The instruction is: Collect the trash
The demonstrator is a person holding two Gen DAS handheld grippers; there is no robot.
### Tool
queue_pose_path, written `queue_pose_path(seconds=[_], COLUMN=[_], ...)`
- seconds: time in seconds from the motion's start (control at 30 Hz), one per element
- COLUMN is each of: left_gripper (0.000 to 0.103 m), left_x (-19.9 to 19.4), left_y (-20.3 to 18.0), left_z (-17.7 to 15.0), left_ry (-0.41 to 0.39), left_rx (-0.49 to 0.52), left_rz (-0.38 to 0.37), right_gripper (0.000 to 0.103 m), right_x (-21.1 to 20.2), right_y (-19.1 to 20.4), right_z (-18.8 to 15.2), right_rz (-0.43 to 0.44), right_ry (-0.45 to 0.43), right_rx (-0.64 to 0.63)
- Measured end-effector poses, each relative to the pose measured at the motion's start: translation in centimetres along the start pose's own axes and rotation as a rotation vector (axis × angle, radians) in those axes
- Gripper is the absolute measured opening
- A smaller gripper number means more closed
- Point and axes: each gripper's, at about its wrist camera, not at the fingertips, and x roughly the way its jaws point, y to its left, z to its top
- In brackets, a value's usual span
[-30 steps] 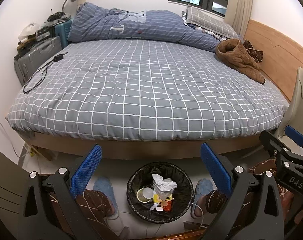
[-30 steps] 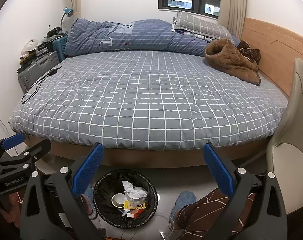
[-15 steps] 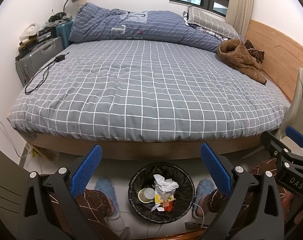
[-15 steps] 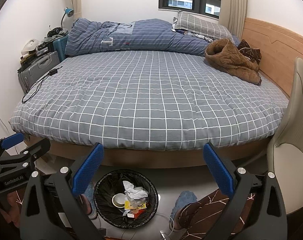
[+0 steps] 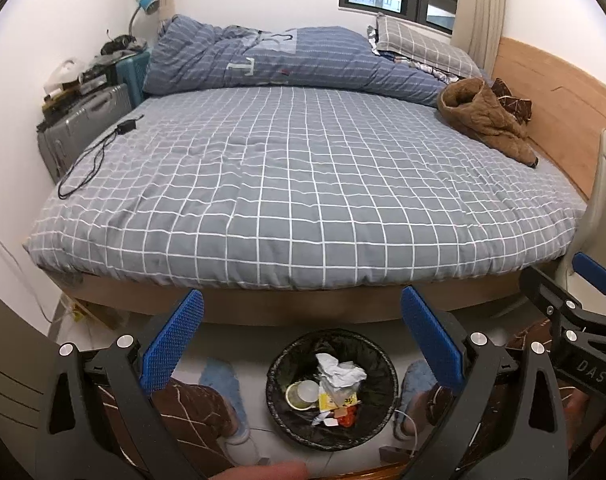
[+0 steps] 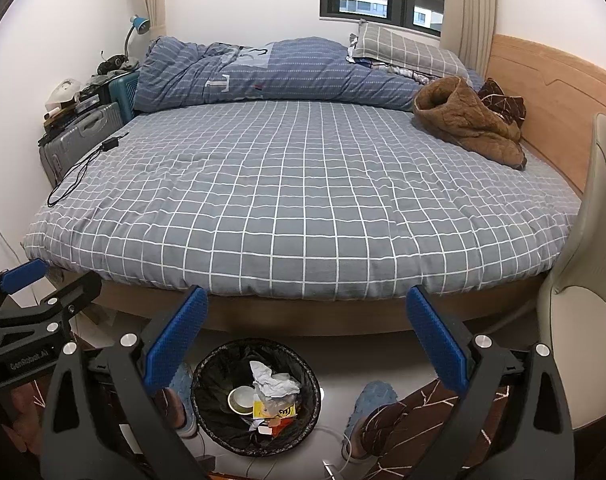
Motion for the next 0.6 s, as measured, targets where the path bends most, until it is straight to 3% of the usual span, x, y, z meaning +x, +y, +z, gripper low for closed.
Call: queue_pose_path(seconds=[0.6], left_gripper=[0.097], left_x=[0.27], left_y=[-0.02], left_z=[-0.18], left_ry=[0.016], left_rx=[-0.005], left_rz=[-0.012], right_gripper=[0.095], right_x=[0.21], right_y=[0.04], right_z=[-0.25], right_rz=[0.002], right_ry=[0.007], right_rx=[0.002])
